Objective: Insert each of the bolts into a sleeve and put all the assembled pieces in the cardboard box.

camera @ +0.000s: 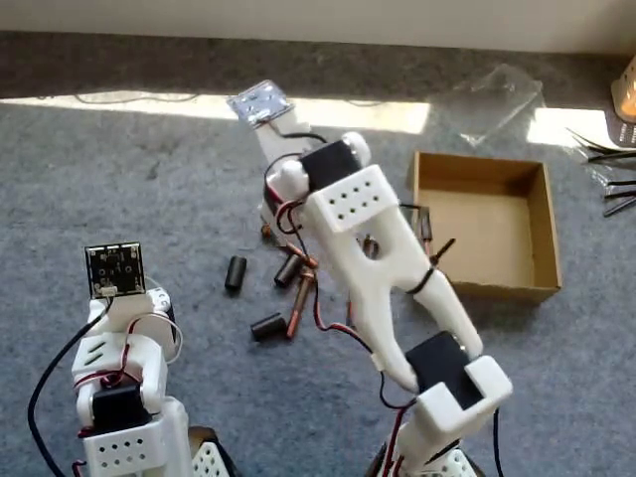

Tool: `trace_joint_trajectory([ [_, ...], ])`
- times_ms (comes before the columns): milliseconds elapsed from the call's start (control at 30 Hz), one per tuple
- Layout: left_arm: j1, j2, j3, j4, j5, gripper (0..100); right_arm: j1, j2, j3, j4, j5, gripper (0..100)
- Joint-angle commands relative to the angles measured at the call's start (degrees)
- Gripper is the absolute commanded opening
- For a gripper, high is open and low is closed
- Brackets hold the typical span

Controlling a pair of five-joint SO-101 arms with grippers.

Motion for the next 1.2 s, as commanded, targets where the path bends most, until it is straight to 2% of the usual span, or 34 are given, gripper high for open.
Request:
trace_joint_trajectory([
  [0, -0.2, -0.9, -1.2, -1.1, -0.3, 0, 4.7, -9.3, -0.7, 0.5, 0.9, 0.5],
  [133, 0.1, -0.9, -1.2, -1.0, -0.2, 0, 8.0, -16.7, -0.3, 1.0, 1.0, 0.5],
  [300, 4.0, -0.9, -1.2, -0.9, -0.3, 0, 11.4, -24.6, 3.2, 2.6, 1.0, 0.5],
  [700, 4.3, -0.9, -0.4, -0.7, -0.3, 0, 16.5, -42.3, 18.7, 1.7, 1.0, 0.5],
  [867, 9.5, -0.9, -1.0, 3.7, -0.4, 0, 18.3, -50.7, 29.9, -5.1, 0.9, 0.5],
  [1167, 10.2, -0.9, -0.8, 4.0, -0.4, 0, 22.2, -67.7, 56.4, -21.6, 0.6, 0.5],
])
